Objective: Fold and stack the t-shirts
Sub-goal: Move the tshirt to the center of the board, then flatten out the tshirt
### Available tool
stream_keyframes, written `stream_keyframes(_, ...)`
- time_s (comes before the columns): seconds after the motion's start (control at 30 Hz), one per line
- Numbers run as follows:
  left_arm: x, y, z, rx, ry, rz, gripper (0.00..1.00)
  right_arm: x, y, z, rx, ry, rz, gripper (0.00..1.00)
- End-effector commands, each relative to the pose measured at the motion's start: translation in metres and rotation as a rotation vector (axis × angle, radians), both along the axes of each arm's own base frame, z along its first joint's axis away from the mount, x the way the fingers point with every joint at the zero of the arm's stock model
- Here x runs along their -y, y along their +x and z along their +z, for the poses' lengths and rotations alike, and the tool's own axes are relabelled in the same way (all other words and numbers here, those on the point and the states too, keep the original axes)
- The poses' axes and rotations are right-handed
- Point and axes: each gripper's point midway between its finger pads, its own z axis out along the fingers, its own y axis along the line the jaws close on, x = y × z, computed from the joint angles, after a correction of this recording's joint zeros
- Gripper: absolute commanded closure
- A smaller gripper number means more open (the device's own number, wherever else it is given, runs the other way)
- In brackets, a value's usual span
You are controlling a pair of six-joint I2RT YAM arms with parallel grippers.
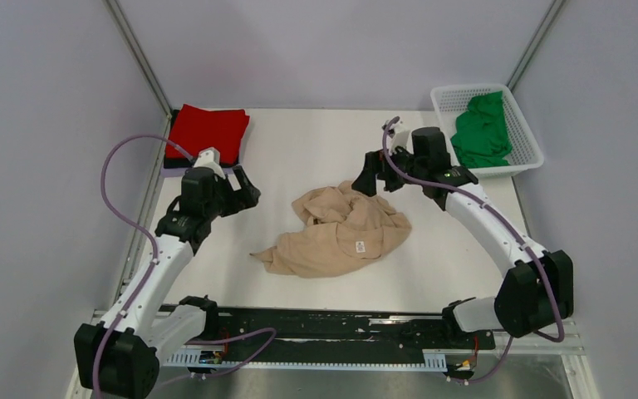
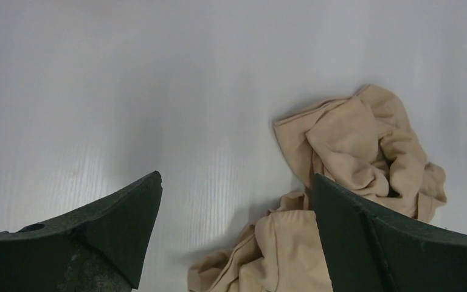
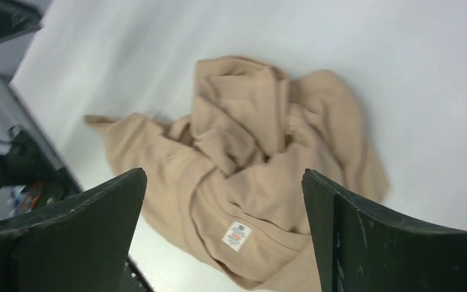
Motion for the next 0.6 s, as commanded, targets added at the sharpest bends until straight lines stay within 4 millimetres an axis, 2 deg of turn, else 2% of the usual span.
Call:
stream_keyframes(0.0, 0.034, -0.009, -0.021, -0.115, -0.126, -0.138, 0.00, 0.077, 0.041, 0.012, 0.077, -0.103, -0.484, 0.00)
stream_keyframes(0.07, 0.049, -0.016, -0.034, -0.173, -0.183, -0.202, 0.00, 0.106, 0.043, -0.005, -0.008, -0.098, -0.646, 0.00)
stream_keyframes(0.13, 0.062, -0.025, -0.048, -0.225, -0.233, -0.272, 0.00, 0.127, 0.039, -0.025, -0.109, -0.069, -0.751, 0.00)
stream_keyframes(0.17, 0.070, -0.028, -0.048, -0.233, -0.262, -0.314, 0.00, 0.135, 0.034, -0.039, -0.163, -0.060, -0.786, 0.00)
stream_keyframes(0.27, 0.077, -0.035, -0.065, -0.299, -0.299, -0.340, 0.00, 0.150, 0.024, -0.072, -0.269, -0.061, -0.854, 0.00)
stream_keyframes(0.33, 0.080, -0.025, -0.069, -0.292, -0.311, -0.332, 0.00, 0.152, 0.017, -0.090, -0.314, -0.092, -0.861, 0.00)
stream_keyframes(0.37, 0.080, -0.020, -0.077, -0.312, -0.311, -0.318, 0.00, 0.153, 0.015, -0.099, -0.336, -0.105, -0.863, 0.00)
stream_keyframes(0.4, 0.083, -0.010, -0.073, -0.287, -0.322, -0.311, 0.01, 0.154, 0.014, -0.104, -0.351, -0.114, -0.870, 0.00)
stream_keyframes(0.43, 0.084, -0.004, -0.084, -0.310, -0.318, -0.294, 0.01, 0.156, 0.013, -0.110, -0.364, -0.127, -0.881, 0.01)
stream_keyframes(0.47, 0.087, 0.007, -0.078, -0.288, -0.323, -0.292, 0.02, 0.158, 0.013, -0.115, -0.375, -0.140, -0.890, 0.01)
stream_keyframes(0.5, 0.089, 0.012, -0.090, -0.319, -0.315, -0.282, 0.02, 0.159, 0.014, -0.119, -0.384, -0.150, -0.901, 0.01)
stream_keyframes(0.53, 0.096, 0.021, -0.083, -0.299, -0.303, -0.303, 0.04, 0.160, 0.015, -0.122, -0.393, -0.154, -0.909, 0.01)
stream_keyframes(0.57, 0.096, 0.027, -0.097, -0.332, -0.268, -0.289, 0.05, 0.160, 0.015, -0.126, -0.406, -0.161, -0.910, 0.01)
